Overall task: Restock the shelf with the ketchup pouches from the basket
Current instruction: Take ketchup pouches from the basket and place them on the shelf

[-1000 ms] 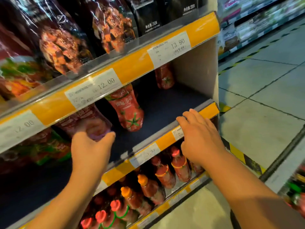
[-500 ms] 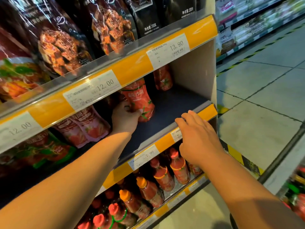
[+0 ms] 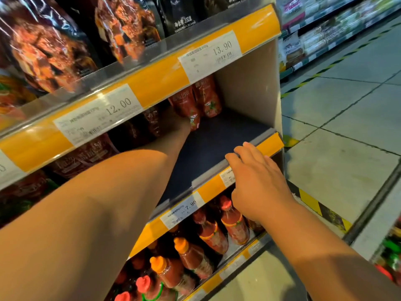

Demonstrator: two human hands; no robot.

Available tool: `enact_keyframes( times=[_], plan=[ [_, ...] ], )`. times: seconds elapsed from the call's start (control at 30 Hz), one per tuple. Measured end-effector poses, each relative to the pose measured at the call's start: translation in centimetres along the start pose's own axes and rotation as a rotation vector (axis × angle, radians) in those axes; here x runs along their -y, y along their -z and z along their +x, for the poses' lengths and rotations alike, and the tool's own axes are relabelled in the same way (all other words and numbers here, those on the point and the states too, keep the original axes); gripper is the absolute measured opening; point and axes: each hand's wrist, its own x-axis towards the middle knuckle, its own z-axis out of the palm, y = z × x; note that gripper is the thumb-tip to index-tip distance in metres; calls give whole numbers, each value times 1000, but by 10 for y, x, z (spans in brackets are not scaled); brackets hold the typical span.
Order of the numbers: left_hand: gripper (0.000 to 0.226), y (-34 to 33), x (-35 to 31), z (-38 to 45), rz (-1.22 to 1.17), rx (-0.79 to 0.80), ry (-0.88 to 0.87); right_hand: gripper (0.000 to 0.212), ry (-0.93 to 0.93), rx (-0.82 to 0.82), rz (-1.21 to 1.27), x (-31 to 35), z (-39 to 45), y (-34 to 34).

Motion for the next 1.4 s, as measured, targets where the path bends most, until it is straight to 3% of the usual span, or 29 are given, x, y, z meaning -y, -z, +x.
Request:
enact_keyframes(
  times=[0.17, 0.43, 0.6, 0.87, 1.13, 1.4],
  plan=[
    [65, -14, 7, 20, -51, -18, 41, 82, 5, -4, 9, -1, 0, -1],
    [63, -24, 14, 38, -69, -21, 56, 82, 7, -7, 13, -2, -1, 0],
    [59, -10, 7, 37, -21, 57, 35, 84, 8, 1, 13, -2, 0, 0],
    [62, -4, 17, 40, 95, 24, -22, 83, 7, 5, 17, 0, -1, 1],
    [48, -3, 18, 30, 37, 44, -68, 85, 7, 29, 19, -1, -5, 3],
    [54, -1, 17, -5, -2, 94, 86, 95, 11, 54, 26, -2, -4, 1]
  ],
)
